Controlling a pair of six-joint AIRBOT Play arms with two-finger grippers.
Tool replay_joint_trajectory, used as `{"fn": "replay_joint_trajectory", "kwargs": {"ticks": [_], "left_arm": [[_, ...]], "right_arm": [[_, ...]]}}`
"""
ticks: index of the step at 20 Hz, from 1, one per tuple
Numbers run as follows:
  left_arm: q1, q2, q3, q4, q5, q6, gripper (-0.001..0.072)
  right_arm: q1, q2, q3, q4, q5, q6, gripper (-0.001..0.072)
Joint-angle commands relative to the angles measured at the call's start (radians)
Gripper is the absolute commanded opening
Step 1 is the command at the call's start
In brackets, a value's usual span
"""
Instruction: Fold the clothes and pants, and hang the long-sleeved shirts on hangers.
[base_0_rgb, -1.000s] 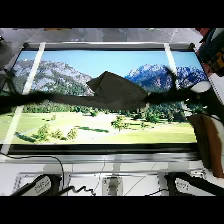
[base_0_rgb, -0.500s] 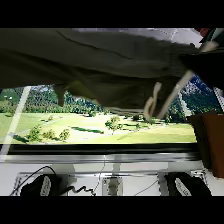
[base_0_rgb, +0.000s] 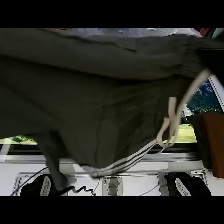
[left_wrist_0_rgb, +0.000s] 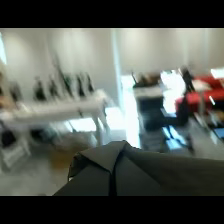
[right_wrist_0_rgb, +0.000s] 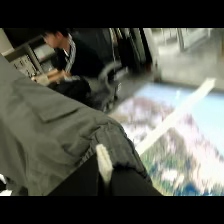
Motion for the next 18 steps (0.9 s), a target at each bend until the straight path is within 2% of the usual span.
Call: {"fn": "replay_joint_trajectory", "kwargs": {"ticks": [1, 3, 5, 7, 8, 10, 12, 14, 16, 18], "left_arm": [[-0.059, -0.254, 0.0, -0.001, -0.296, -0.025, 0.0003], [-0.157, -0.451, -0.003, 0.0, -0.353, -0.025, 0.0003], [-0.263, -0.64, -0.003, 0.034, -0.315, -0.026, 0.0003], [-0.333, -0.79, -0.003, 0.049, -0.286, -0.091, 0.0003], [-0.355, -0.838, -0.003, 0.05, -0.293, -0.133, 0.0002], [-0.393, -0.884, -0.003, 0.051, -0.331, -0.15, 0.0002], [-0.415, -0.875, -0.003, 0.055, -0.38, -0.189, 0.0002], [-0.428, -0.845, -0.003, 0.061, -0.484, -0.225, 0.0002], [-0.433, -0.804, -0.003, 0.076, -0.619, -0.264, 0.0002], [-0.44, -0.762, -0.003, 0.076, -0.771, -0.322, 0.0002]], "right_arm": [[0.0, -0.132, -0.153, -0.027, -0.01, 0.012, 0.0026], [0.002, -0.242, -0.254, -0.068, -0.061, 0.013, 0.0026], [0.001, -0.365, -0.333, -0.084, -0.143, 0.013, 0.0026], [0.0, -0.495, -0.363, -0.086, -0.22, 0.013, 0.0026], [-0.005, -0.554, -0.362, -0.082, -0.25, 0.013, 0.0026], [-0.024, -0.629, -0.358, -0.082, -0.283, 0.013, 0.0026], [-0.072, -0.654, -0.352, -0.086, -0.277, 0.013, 0.0026], [-0.139, -0.654, -0.33, -0.116, -0.235, 0.013, 0.0026], [-0.208, -0.654, -0.278, -0.192, -0.13, 0.013, 0.0025], [-0.266, -0.654, -0.209, -0.318, 0.045, 0.013, 0.0026]]}}
